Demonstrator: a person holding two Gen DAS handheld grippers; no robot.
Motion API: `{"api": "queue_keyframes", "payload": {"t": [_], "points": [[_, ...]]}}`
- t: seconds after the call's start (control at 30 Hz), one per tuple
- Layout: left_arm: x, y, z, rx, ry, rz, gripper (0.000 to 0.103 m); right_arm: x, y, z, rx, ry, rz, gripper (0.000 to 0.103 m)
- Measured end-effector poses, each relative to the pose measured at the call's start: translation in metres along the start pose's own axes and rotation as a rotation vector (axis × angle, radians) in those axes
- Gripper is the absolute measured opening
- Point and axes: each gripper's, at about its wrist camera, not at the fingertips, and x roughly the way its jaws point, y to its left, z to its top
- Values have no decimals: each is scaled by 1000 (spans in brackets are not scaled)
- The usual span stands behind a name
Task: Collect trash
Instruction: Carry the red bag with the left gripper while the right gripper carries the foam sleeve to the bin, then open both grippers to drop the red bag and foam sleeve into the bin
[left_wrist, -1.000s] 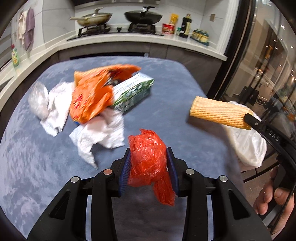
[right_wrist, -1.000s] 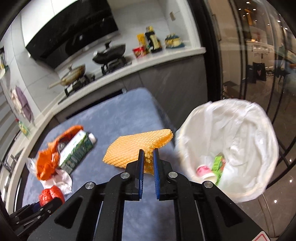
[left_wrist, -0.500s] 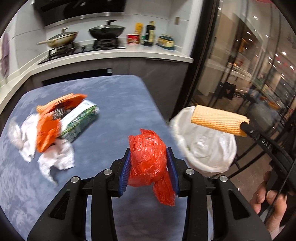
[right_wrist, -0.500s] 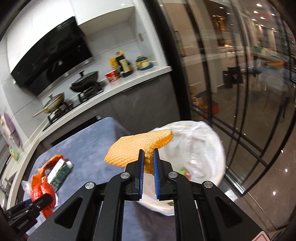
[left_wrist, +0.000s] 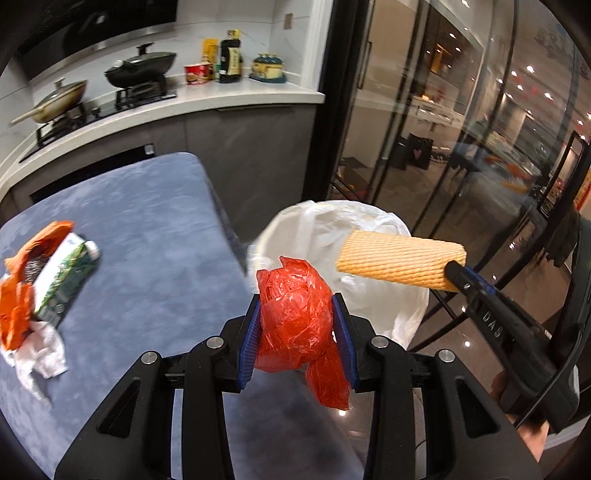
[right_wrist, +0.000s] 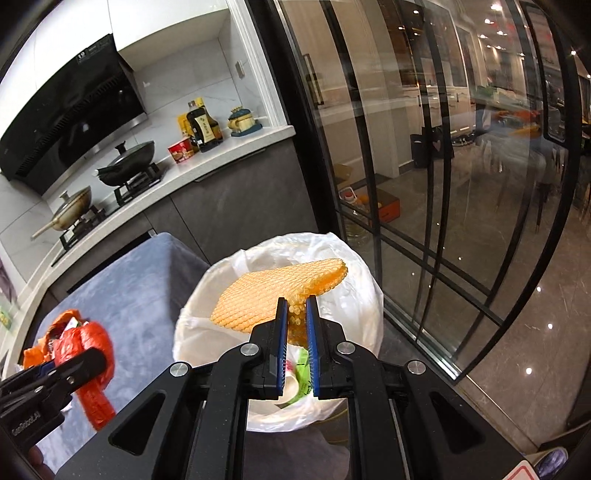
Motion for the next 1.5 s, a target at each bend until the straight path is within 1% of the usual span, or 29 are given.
{"api": "queue_keyframes", "payload": {"t": [0.1,0.33,0.4,0.47,0.67,0.73,0.77,0.8,0.87,0.9,0.97,1.0,1.07,1.33,1.5], "points": [[15,-9,3,14,15,-3,36,6,-6,-2,10,13,-3,10],[37,-21,6,39,40,-4,36,19,-13,-1,20,29,-7,11],[43,-23,6,43,47,-4,36,24,-13,0,20,33,-7,12],[50,-23,8,41,56,-1,37,26,-13,0,23,36,-8,15],[67,-24,13,49,73,8,38,37,-16,0,38,46,-22,16],[71,-26,13,57,77,14,40,38,-17,0,49,49,-19,20],[72,-26,13,60,77,15,44,38,-17,0,52,47,-19,25],[73,-27,13,61,75,14,46,37,-17,1,54,44,-19,27],[72,-28,13,65,66,14,52,36,-16,2,52,37,-19,28],[72,-30,13,70,63,13,53,35,-16,2,51,37,-18,28],[72,-32,13,76,58,15,58,34,-16,2,54,35,-16,30],[72,-33,13,79,56,17,60,32,-16,2,55,32,-15,33],[71,-34,15,81,48,18,65,30,-16,1,56,26,-16,34],[63,-30,18,67,31,24,66,27,-15,1,58,22,-15,36],[51,-19,18,42,17,33,66,22,-11,0,53,19,-10,37]]}}
